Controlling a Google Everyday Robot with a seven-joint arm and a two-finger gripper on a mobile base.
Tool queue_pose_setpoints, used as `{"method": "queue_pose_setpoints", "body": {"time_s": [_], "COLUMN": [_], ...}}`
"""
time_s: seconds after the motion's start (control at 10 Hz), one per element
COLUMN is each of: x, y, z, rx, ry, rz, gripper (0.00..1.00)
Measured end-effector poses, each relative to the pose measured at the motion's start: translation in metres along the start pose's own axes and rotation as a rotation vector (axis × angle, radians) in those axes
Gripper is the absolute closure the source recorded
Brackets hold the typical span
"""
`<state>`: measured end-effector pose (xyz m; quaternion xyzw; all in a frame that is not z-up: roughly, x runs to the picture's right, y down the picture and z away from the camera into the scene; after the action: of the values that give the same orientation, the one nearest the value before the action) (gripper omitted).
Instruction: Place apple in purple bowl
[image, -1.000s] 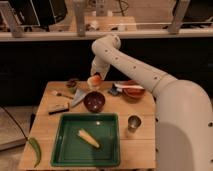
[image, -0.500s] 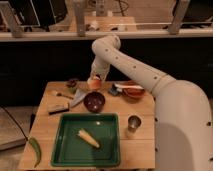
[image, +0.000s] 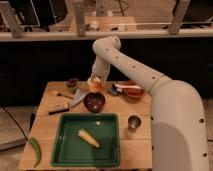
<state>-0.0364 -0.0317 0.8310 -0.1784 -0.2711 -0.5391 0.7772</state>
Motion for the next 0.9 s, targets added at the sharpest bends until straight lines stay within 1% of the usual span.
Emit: {"method": "queue_pose_setpoints", "body": {"time_s": [0.1, 0.2, 0.4, 0.5, 0.6, 0.9], "x": [-0.002, -0.003, -0.007, -0.008, -0.009, -0.011], "y": [0.000, 0.001, 0.003, 0.004, 0.005, 0.006], "z": [0.002, 0.005, 0.014, 0.017, 0.018, 0.021], "rx": [0.001, 0.000, 0.001, 0.003, 0.004, 0.003], "ry": [-0.009, -0.018, -0.046, -0.053, -0.061, -0.071], "rz": [0.000, 0.002, 0.008, 0.010, 0.011, 0.007], "gripper": [0.99, 0.97, 0.76, 0.68, 0.56, 0.26]}}
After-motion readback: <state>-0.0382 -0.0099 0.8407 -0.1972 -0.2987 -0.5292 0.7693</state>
